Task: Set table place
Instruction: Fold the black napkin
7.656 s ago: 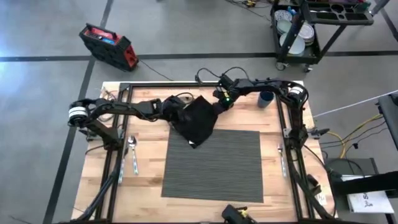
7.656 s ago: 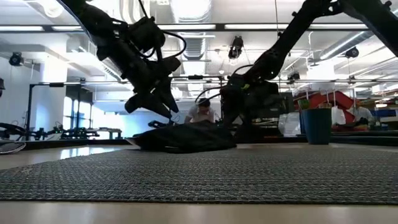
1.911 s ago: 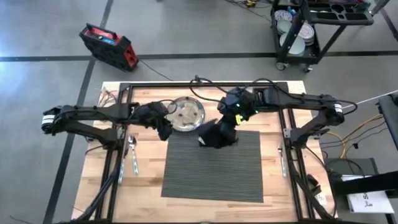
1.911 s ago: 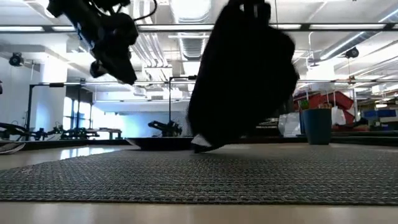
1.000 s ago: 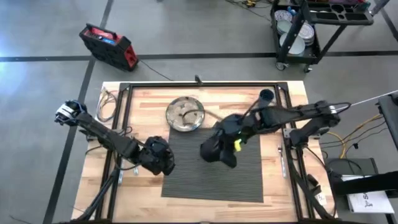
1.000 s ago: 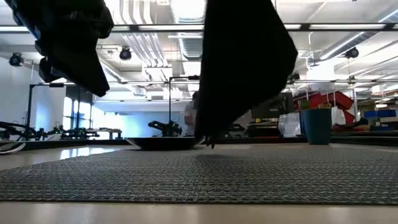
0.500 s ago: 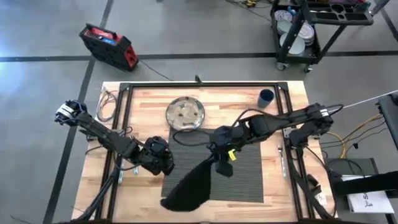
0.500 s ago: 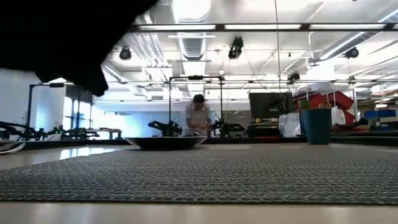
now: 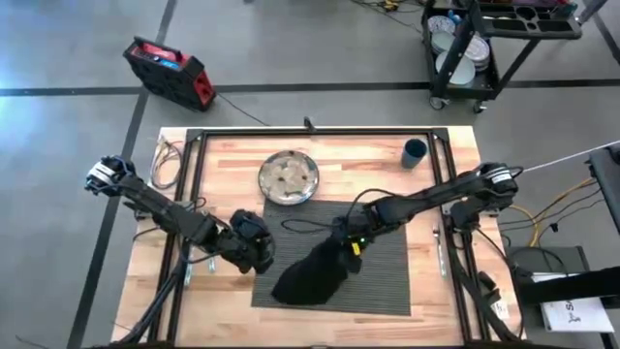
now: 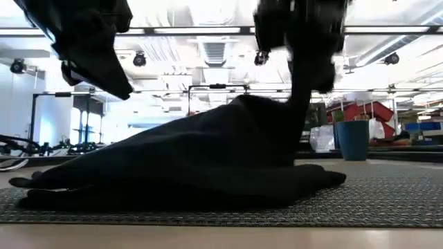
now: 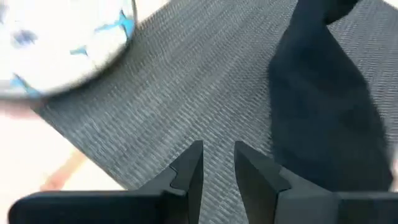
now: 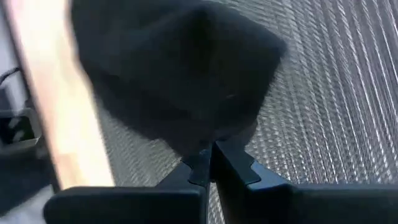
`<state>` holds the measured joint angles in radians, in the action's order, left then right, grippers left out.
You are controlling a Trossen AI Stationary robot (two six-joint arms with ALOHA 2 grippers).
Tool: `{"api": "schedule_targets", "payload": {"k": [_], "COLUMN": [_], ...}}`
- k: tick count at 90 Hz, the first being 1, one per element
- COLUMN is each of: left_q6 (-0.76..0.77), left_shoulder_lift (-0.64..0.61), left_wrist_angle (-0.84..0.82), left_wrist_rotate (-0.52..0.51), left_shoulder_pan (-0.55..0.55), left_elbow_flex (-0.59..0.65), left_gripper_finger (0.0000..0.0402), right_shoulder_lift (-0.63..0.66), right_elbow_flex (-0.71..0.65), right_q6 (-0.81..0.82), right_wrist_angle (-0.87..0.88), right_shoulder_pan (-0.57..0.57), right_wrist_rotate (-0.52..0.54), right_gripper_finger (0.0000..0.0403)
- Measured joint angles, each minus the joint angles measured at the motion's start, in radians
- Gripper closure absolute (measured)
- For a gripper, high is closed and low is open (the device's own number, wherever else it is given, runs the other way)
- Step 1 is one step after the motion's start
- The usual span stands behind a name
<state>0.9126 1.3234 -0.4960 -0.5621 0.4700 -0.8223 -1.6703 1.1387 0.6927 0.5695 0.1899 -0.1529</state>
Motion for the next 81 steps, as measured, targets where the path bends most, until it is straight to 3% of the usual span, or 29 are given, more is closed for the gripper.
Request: {"api": "schedule_targets", "payload": {"k": [25,52,68,81], "left_q6": [-0.383,-0.604,-0.676,-0.757], "left_shoulder_lift": [0.048,0.124,0.171,0.196], "left_wrist_angle": [0.151,0.273,0.362,0.433], "left_wrist_rotate": [0.229,0.394,0.474,0.556], "left_shoulder_pan": [-0.199,-0.389,-0.463,-0.505], "left_elbow_flex": [0.005,0.007,0.006,0.005], "left_gripper_finger": [0.0326,0.0326,0.0326,0.0326], "right_shoulder_lift": [0.072,0.213,0.29,0.34], "right_elbow_flex": [-0.171,-0.312,-0.362,-0.381], "right_q6": [0.336,0.652,0.566,0.455], "right_wrist_angle": [-0.153,-0.053,0.029,0.097], "right_shoulder_pan": [0.039,0.083,0.048,-0.017], "right_wrist_rotate": [0.176,0.42,0.474,0.431], "right_gripper_finger": [0.0403,0.0403,0.0403,0.0403]}}
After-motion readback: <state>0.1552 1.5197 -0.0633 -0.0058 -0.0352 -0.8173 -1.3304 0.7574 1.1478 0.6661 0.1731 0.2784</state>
